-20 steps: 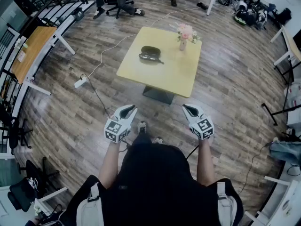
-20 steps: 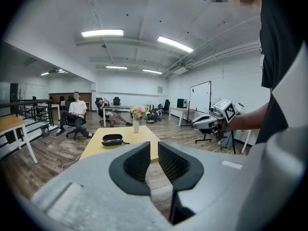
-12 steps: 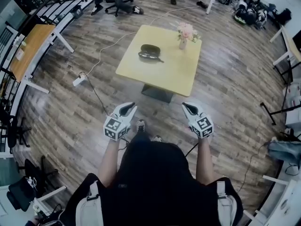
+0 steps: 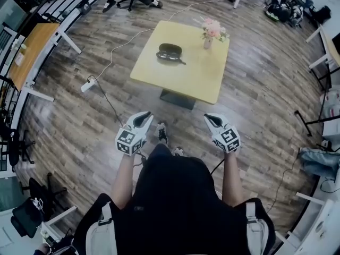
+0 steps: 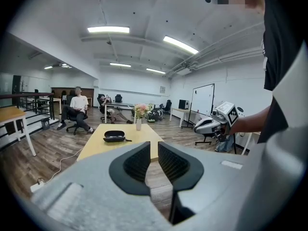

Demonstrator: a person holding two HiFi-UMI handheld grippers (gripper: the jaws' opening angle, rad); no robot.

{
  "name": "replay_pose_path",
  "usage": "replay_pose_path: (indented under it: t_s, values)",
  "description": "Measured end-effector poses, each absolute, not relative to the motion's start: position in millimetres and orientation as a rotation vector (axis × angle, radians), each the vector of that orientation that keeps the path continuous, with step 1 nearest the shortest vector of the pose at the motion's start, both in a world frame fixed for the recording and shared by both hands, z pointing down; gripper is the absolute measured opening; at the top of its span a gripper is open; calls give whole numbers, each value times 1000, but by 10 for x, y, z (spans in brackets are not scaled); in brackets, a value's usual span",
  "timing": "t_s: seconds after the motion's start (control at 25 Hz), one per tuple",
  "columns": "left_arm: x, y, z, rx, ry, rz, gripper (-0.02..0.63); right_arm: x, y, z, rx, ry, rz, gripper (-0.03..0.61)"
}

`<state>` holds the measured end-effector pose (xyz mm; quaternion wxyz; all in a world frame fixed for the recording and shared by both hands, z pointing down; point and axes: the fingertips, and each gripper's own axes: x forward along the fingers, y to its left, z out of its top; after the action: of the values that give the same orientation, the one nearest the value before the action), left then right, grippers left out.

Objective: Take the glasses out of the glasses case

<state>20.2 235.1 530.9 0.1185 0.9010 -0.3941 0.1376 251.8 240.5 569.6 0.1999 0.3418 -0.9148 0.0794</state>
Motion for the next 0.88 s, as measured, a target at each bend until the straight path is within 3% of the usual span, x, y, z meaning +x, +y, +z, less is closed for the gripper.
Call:
replay_pose_path:
  t_s: [0.88]
  values:
    - [-149,1102,5407,2613,-1117,356,58,2054,1222,5701,907,-2504,196,5]
